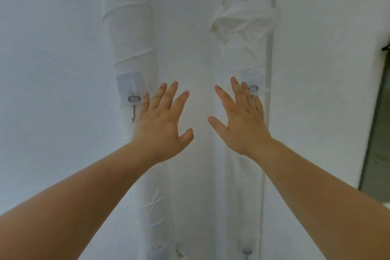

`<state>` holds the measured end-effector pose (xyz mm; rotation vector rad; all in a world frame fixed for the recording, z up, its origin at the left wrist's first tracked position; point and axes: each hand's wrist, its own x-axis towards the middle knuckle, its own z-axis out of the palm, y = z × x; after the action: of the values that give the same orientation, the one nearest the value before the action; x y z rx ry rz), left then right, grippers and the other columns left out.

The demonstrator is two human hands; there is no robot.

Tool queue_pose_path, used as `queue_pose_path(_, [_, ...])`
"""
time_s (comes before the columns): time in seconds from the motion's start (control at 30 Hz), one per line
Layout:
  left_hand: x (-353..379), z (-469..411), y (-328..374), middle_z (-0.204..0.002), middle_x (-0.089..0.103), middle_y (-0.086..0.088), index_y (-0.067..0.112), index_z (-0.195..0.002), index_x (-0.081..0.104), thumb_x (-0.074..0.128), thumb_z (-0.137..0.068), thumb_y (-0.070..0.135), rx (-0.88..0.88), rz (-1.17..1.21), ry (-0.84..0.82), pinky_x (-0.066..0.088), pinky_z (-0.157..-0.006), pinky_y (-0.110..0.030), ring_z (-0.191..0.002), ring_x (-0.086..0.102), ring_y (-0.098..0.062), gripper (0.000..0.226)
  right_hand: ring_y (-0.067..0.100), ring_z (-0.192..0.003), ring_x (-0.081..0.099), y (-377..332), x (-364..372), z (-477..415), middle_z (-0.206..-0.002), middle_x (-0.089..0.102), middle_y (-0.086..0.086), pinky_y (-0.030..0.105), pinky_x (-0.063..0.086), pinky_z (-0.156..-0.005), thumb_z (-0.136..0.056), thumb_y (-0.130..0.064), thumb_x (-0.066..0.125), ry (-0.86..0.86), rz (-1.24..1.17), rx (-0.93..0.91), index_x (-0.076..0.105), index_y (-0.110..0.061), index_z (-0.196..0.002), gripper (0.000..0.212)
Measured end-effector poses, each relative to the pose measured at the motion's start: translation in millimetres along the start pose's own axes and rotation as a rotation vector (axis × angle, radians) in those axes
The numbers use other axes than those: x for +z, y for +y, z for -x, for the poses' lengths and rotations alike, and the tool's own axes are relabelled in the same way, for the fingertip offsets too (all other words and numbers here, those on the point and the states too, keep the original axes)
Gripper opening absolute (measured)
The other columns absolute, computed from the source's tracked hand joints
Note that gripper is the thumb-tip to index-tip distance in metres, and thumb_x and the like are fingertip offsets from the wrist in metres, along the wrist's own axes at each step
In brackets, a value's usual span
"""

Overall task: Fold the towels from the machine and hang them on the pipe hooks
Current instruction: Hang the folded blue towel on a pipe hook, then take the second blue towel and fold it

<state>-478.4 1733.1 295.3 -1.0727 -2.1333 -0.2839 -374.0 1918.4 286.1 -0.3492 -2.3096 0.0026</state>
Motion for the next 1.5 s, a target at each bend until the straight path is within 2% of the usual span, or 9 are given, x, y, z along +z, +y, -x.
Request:
queue_pose_path(0.23, [65.0, 86.5, -96.5, -0.171, 0.006, -0.007, 0.025, -0.16, 0.019, 0.041, -0.085, 0.059, 0.412, 0.216, -0.028, 0.0, -0.126, -0.052, -0.157, -0.001, -0.029, 0.085, 0.025, -0.154, -0.018, -98.7, 86.1, 102.6, -0.167, -0.02, 0.0, 0.053, -0.004, -0.123, -0.097, -0.065, 0.035, -0.152, 0.166, 0.295, 0.001, -0.041, -0.158, 0.075])
queue_pose_path(0.3, [70.2, 111.4, -120.4, -0.171, 0.005, -0.007, 0.027, -0.159, 0.021, 0.04, -0.085, 0.06, 0.496, 0.287, -0.097, -0.002, -0.125, -0.052, -0.157, -0.003, -0.029, 0.084, 0.025, -0.154, -0.017, -138.6, 99.8, 133.9, -0.167, -0.021, -0.001, 0.052, -0.003, -0.123, -0.096, -0.066, 0.034, -0.202, 0.153, 0.447, 0.001, -0.043, -0.158, 0.074])
queue_pose_path(0.43, [79.3, 158.4, -159.1, -0.17, -0.011, -0.003, 0.032, -0.161, 0.006, 0.043, -0.092, 0.059, 0.632, 0.303, -0.334, -0.011, -0.125, -0.052, -0.156, -0.017, -0.026, 0.082, 0.024, -0.154, -0.018, -213.0, 110.2, 190.5, -0.166, -0.023, -0.003, 0.051, -0.005, -0.124, -0.097, -0.066, 0.037, -0.368, 0.182, 0.644, 0.003, -0.045, -0.157, 0.073])
queue_pose_path(0.63, [97.3, 225.2, -176.1, -0.17, -0.003, -0.003, 0.034, -0.159, 0.011, 0.047, -0.091, 0.06, 0.695, 0.457, -0.502, 0.0, -0.126, -0.054, -0.157, -0.006, -0.029, 0.082, 0.027, -0.155, -0.009, -279.6, 113.3, 254.0, -0.168, -0.016, -0.001, 0.054, 0.0, -0.124, -0.093, -0.063, 0.049, -0.46, 0.234, 0.855, 0.016, -0.043, -0.156, 0.074])
queue_pose_path(0.93, [119.0, 329.9, -162.7, -0.17, 0.006, -0.002, 0.032, -0.158, 0.023, 0.057, -0.09, 0.054, 0.778, 0.574, -0.752, 0.003, -0.126, -0.051, -0.156, 0.002, -0.027, 0.079, 0.03, -0.155, -0.007, -356.1, 125.9, 387.5, -0.168, -0.014, 0.0, 0.054, 0.001, -0.124, -0.093, -0.058, 0.053, -0.631, 0.244, 1.09, 0.021, -0.043, -0.154, 0.07])
queue_pose_path(1.03, [123.6, 365.7, -147.4, -0.169, 0.011, -0.003, 0.032, -0.156, 0.025, 0.052, -0.09, 0.057, 0.833, 0.555, -0.773, 0.011, -0.125, -0.053, -0.155, 0.008, -0.029, 0.075, 0.029, -0.155, -0.006, -368.2, 123.5, 429.5, -0.167, -0.015, 0.0, 0.053, 0.0, -0.122, -0.094, -0.057, 0.051, -0.679, 0.235, 1.173, 0.02, -0.043, -0.154, 0.069])
queue_pose_path(1.1, [125.2, 385.6, -135.9, -0.169, 0.01, -0.004, 0.031, -0.156, 0.024, 0.051, -0.091, 0.055, 0.859, 0.558, -0.833, 0.01, -0.125, -0.053, -0.155, 0.006, -0.029, 0.075, 0.03, -0.155, -0.005, -376.1, 124.2, 453.5, -0.167, -0.015, 0.0, 0.054, 0.0, -0.122, -0.095, -0.058, 0.049, -0.709, 0.264, 1.203, 0.019, -0.043, -0.154, 0.068])
queue_pose_path(1.37, [112.6, 472.8, -57.8, -0.17, 0.006, -0.003, 0.032, -0.158, 0.019, 0.053, -0.093, 0.052, 1.068, 0.548, -1.037, 0.005, -0.126, -0.052, -0.156, 0.001, -0.028, 0.076, 0.03, -0.155, -0.007, -402.6, 93.8, 573.0, -0.167, -0.015, 0.002, 0.054, 0.001, -0.124, -0.094, -0.056, 0.051, -0.824, 0.238, 1.465, 0.019, -0.041, -0.155, 0.071])
queue_pose_path(1.5, [96.6, 525.1, -11.9, -0.166, 0.019, -0.002, 0.029, -0.156, 0.024, 0.052, -0.095, 0.052, 1.18, 0.545, -1.104, 0.011, -0.125, -0.046, -0.154, 0.011, -0.026, 0.071, 0.032, -0.155, -0.002, -419.2, 63.5, 642.6, -0.168, -0.01, 0.004, 0.055, 0.004, -0.123, -0.093, -0.057, 0.051, -0.832, 0.241, 1.592, 0.024, -0.039, -0.154, 0.069])
